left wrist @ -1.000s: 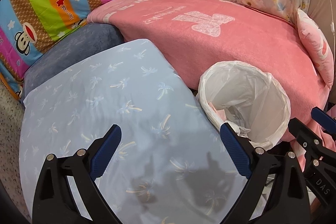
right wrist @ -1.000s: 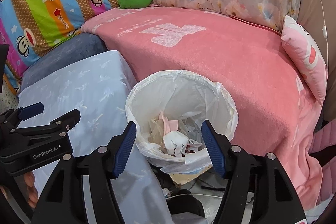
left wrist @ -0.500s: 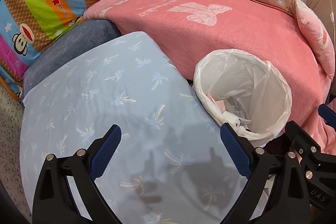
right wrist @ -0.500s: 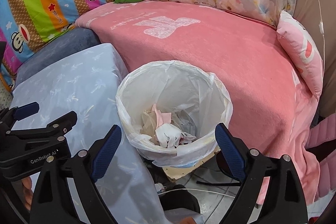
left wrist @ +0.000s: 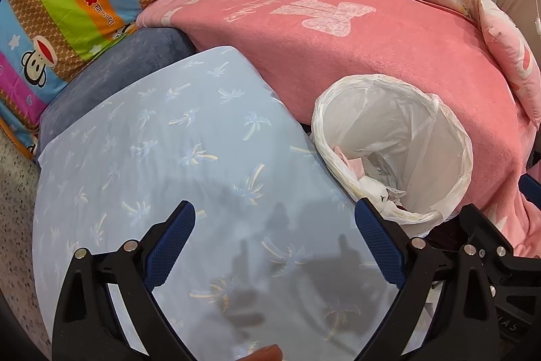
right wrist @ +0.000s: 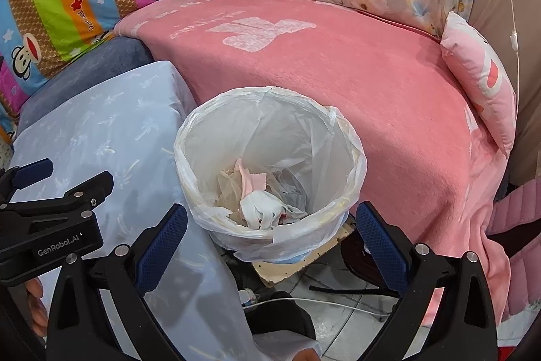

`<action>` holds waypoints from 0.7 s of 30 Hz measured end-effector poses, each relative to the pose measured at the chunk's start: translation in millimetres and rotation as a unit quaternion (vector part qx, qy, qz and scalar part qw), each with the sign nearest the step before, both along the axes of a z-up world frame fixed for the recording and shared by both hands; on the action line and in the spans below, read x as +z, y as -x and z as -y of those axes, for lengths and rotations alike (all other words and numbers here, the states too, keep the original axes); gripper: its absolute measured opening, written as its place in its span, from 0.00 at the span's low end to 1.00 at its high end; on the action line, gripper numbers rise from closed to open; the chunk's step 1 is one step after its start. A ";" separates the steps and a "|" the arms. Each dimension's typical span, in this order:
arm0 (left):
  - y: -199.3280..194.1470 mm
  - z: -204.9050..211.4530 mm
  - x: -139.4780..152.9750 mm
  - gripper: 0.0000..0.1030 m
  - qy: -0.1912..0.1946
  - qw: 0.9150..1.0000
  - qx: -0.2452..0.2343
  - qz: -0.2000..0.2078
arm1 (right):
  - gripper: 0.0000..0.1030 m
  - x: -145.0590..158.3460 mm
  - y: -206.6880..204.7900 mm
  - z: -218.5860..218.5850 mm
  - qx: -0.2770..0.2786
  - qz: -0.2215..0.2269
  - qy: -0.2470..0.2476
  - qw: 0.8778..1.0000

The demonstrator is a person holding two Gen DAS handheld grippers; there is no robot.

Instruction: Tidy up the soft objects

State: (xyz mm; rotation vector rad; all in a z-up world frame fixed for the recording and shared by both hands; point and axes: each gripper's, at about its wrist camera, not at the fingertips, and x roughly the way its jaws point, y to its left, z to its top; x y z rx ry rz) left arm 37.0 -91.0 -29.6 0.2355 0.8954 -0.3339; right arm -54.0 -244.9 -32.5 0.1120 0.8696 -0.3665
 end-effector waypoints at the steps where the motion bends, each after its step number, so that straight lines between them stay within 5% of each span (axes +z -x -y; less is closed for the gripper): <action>1: 0.0 0.0 -0.1 0.89 0.000 1.000 0.000 0.000 | 0.94 -0.3 0.1 -0.7 0.000 0.000 0.000 1.000; 21: 6.3 4.6 -6.4 0.89 -0.017 1.000 0.013 0.001 | 0.94 -0.1 8.0 2.6 -0.007 -0.001 0.006 1.000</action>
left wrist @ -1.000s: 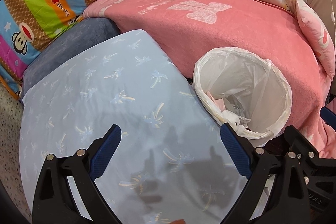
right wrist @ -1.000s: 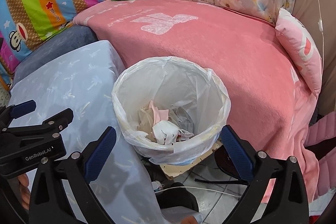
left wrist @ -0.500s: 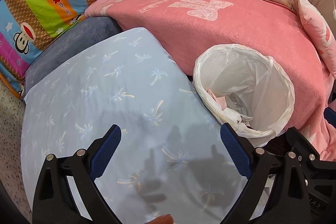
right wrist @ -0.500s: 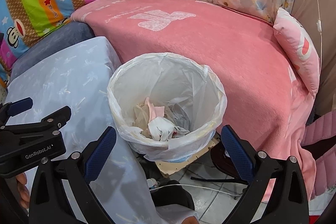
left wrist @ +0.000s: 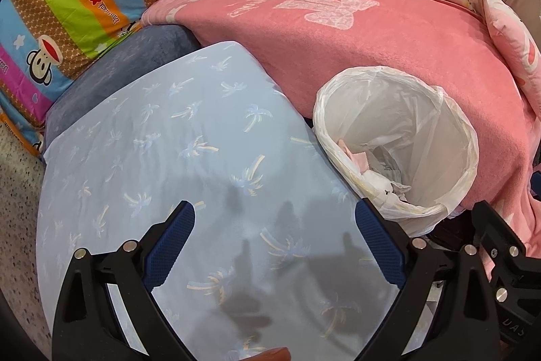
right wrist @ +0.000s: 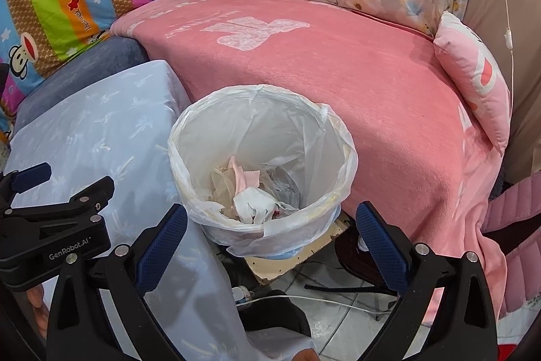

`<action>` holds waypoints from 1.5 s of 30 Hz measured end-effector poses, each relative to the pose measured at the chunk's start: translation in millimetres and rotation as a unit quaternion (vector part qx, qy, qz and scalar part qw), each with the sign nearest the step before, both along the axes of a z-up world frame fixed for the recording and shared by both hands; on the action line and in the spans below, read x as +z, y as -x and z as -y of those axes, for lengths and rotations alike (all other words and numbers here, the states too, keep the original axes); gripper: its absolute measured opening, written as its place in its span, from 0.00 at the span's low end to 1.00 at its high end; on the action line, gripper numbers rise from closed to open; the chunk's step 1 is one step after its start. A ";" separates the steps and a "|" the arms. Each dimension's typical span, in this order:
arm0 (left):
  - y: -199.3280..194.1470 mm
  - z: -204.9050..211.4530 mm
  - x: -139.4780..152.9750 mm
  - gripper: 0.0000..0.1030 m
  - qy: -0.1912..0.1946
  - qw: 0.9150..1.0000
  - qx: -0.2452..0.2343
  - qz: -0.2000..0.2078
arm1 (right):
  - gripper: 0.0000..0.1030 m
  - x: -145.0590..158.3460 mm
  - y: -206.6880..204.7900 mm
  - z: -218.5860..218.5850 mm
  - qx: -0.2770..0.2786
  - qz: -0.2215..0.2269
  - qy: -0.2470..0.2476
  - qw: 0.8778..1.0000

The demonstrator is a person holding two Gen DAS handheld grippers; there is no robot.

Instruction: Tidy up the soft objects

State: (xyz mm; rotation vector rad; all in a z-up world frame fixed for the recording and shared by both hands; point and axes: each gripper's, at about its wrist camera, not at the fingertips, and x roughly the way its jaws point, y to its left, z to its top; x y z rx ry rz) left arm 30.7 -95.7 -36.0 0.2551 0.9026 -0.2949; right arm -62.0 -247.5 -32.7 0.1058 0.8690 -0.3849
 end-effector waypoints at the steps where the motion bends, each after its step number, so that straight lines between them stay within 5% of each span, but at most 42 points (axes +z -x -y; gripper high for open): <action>1: 0.1 -0.1 -0.4 0.89 -0.001 1.000 0.002 0.000 | 0.94 0.0 0.5 -0.2 0.000 0.000 0.000 1.000; 45: 5.7 3.0 -8.5 0.89 -0.003 1.000 0.013 -0.019 | 0.94 -4.2 4.4 1.8 -0.003 -0.006 0.001 1.000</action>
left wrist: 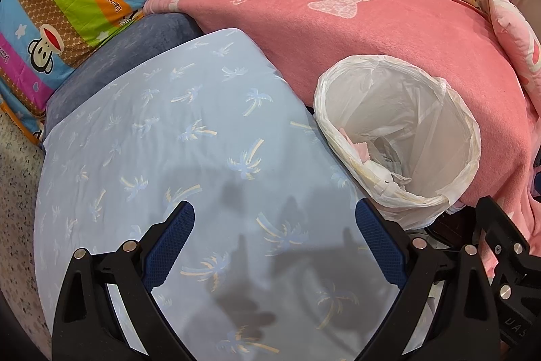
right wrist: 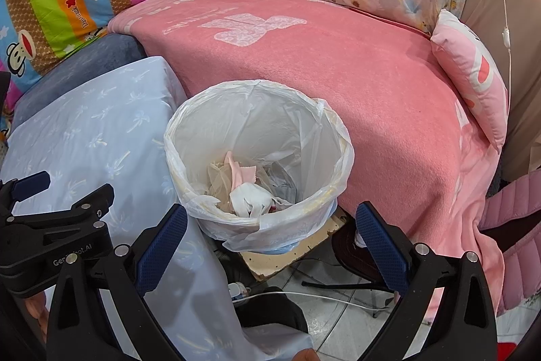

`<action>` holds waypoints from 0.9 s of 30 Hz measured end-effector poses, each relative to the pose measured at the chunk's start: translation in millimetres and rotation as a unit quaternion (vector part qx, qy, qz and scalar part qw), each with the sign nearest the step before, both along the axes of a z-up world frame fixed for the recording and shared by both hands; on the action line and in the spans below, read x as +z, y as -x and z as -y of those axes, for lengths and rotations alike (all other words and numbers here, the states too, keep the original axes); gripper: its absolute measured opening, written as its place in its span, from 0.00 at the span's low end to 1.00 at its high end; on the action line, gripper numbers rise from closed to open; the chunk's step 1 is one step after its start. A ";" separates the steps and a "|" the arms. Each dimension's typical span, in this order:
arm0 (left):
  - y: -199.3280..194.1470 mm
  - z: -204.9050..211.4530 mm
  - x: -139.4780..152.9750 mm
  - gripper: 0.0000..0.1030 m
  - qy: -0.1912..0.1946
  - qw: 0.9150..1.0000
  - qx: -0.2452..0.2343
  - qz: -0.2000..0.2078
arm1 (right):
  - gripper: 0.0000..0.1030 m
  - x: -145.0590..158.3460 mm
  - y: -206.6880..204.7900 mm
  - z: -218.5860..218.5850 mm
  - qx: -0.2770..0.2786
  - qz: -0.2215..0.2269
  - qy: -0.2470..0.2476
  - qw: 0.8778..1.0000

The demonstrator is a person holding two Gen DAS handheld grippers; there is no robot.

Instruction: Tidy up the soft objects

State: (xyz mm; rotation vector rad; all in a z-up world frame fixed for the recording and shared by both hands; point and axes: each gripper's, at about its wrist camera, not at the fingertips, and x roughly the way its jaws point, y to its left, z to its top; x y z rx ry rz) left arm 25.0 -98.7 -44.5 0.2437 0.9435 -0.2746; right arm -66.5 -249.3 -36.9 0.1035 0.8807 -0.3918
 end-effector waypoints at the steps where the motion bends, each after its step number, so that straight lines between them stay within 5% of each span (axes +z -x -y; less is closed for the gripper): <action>1: 0.2 0.2 -0.3 0.89 0.000 1.000 0.000 -0.001 | 0.94 0.0 0.1 0.1 0.000 0.000 0.000 1.000; 27: 1.1 -0.3 -0.9 0.89 0.000 1.000 -0.001 -0.001 | 0.94 1.0 1.1 4.0 -0.006 0.001 -0.001 1.000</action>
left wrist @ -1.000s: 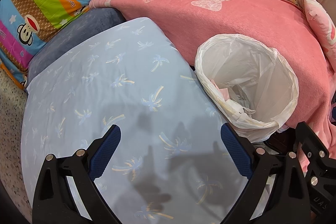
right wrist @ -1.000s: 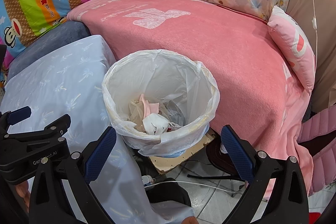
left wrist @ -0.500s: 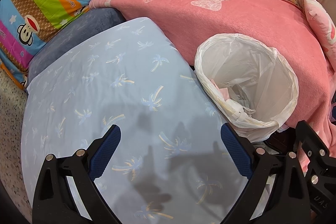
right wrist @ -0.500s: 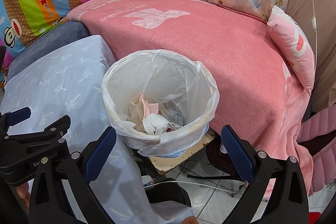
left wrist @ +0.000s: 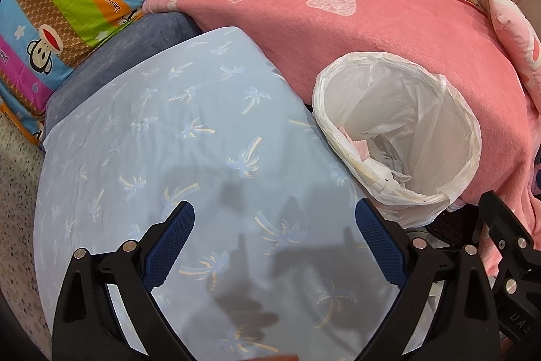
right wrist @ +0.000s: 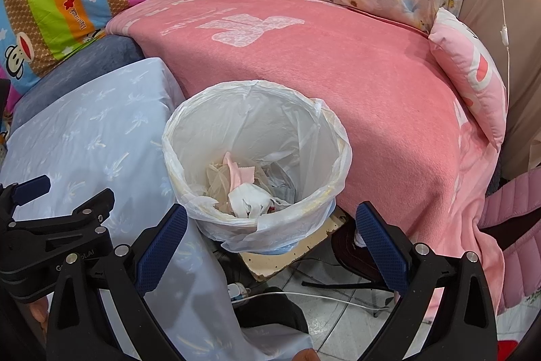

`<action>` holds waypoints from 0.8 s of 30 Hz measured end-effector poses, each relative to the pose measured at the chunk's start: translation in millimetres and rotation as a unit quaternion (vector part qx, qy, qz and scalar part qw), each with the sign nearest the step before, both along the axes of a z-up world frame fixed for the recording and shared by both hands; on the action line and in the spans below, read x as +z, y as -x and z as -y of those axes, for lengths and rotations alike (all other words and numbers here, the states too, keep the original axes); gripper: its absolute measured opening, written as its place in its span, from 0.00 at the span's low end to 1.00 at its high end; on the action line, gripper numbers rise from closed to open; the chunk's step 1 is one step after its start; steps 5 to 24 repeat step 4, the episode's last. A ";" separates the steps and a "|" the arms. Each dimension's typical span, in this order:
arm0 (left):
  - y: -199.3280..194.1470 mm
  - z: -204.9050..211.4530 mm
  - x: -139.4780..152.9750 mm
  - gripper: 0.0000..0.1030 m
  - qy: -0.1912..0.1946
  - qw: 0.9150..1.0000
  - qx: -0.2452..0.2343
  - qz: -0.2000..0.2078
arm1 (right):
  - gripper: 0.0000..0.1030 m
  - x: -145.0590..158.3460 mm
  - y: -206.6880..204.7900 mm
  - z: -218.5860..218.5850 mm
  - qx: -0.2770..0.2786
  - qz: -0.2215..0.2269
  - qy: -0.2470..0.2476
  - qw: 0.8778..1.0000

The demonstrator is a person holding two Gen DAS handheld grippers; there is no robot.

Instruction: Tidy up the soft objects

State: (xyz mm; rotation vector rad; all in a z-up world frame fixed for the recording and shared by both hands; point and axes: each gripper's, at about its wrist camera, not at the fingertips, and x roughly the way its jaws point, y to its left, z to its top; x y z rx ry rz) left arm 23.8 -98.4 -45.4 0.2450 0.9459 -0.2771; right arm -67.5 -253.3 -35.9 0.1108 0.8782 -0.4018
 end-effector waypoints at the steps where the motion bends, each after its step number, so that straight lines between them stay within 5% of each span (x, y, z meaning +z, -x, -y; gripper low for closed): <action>1: -0.2 -0.2 -0.1 0.89 0.001 1.000 0.000 0.000 | 0.94 -0.1 0.2 0.3 -0.001 0.000 0.000 1.000; 24: -1.3 -0.3 -1.4 0.89 -0.002 1.000 -0.002 -0.001 | 0.94 0.7 0.8 0.6 -0.005 0.001 0.000 1.000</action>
